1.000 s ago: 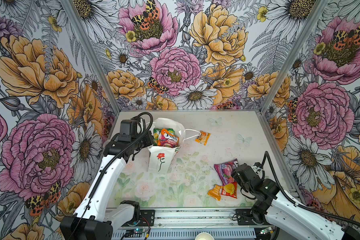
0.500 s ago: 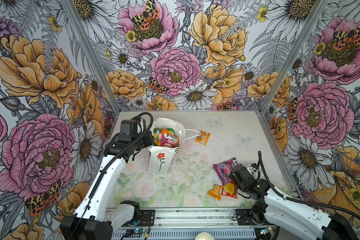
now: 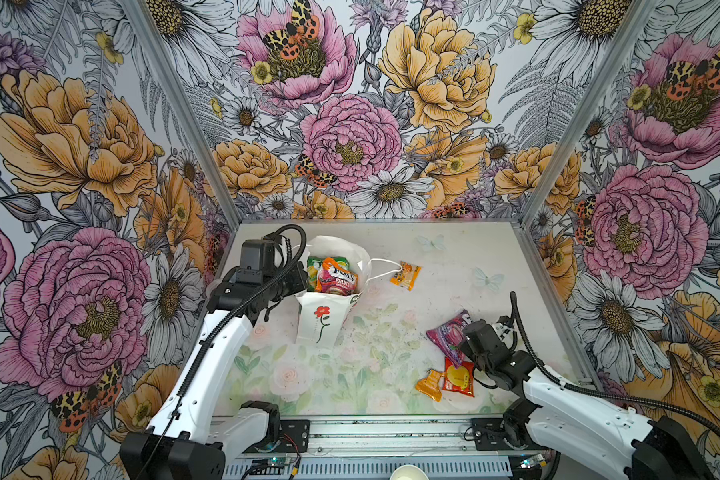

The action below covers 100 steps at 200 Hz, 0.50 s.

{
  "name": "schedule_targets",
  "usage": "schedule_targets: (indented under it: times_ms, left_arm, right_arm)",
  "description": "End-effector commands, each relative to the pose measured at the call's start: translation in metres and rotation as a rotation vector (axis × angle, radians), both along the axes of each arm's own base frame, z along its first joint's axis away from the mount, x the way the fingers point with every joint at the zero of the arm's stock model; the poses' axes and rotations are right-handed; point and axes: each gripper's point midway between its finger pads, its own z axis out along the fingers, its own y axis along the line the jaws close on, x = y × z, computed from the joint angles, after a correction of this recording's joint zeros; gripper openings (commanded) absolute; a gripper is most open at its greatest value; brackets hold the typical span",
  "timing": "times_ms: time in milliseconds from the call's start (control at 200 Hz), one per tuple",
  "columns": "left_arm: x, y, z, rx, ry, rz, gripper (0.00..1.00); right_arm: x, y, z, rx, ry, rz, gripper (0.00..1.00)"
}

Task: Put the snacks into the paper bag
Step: 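Lower the right gripper and grasp the purple FOX'S Berries bag's end, then lift the purple bag and carry it over the paper bag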

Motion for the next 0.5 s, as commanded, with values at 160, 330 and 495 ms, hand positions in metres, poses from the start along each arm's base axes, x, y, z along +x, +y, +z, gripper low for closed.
schedule_targets:
  times_ms: [160,330,495]
  left_arm:
    - [0.013,-0.003,0.023,-0.013,-0.114,-0.008,0.0]
    - [0.014,-0.002,0.023,-0.012,-0.113,-0.005,0.0]
    - [0.014,-0.002,0.022,-0.011,-0.11,-0.002,0.0]
  right_arm:
    - [0.022,0.016,0.028,-0.043,-0.034,0.123,0.0]
    - [0.027,0.021,0.035,-0.048,-0.039,0.158,0.0]
    - [0.028,0.023,0.036,-0.049,-0.041,0.17,0.0]
